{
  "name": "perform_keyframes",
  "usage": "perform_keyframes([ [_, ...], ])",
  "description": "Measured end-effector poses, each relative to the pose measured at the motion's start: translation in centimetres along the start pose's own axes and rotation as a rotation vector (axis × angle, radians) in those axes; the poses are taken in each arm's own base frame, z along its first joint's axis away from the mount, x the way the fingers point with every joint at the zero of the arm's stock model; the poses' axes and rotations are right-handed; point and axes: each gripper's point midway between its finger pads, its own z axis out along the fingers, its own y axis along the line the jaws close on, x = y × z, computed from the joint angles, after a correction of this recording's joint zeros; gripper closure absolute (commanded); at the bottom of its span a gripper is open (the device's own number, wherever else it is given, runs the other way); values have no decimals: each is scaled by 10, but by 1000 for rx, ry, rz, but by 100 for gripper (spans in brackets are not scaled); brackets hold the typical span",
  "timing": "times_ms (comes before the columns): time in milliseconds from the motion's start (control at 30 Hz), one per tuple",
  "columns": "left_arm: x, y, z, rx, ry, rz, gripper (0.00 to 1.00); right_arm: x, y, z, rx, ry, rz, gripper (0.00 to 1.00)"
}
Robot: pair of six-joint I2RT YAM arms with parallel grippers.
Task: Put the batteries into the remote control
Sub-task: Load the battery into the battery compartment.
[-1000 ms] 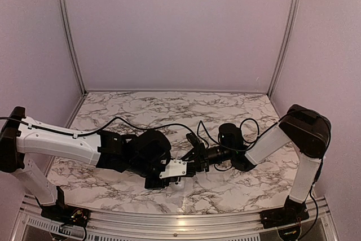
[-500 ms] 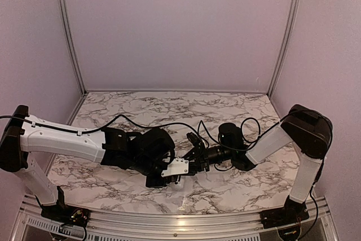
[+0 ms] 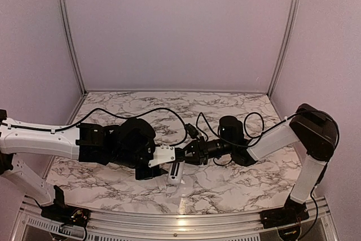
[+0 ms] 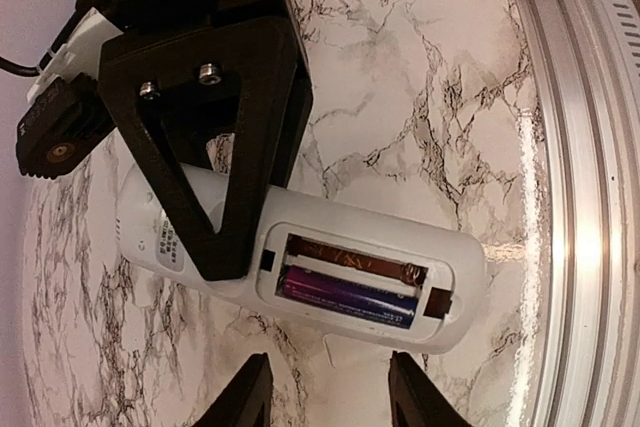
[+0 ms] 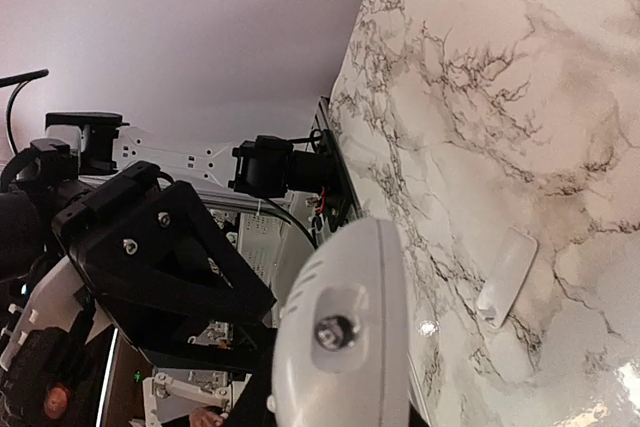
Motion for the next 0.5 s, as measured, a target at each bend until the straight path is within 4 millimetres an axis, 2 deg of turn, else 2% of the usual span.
perform_keyframes([
  [200, -8, 13, -30, -87, -121, -61, 28, -1, 2, -1, 1, 0, -35, 100],
  [233, -8, 16, -37, -112, -150, -92, 13, -2, 2, -2, 1, -4, -41, 100],
  [267, -7, 19, -42, -131, -169, -111, 3, -4, 3, -3, 1, -8, -47, 100],
  [367, -4, 30, -58, -202, -267, -248, 1, -7, 8, -7, -2, -26, -85, 100],
  [500, 0, 45, -74, -255, -397, -489, 1, -16, 32, -15, -21, -69, -195, 100],
])
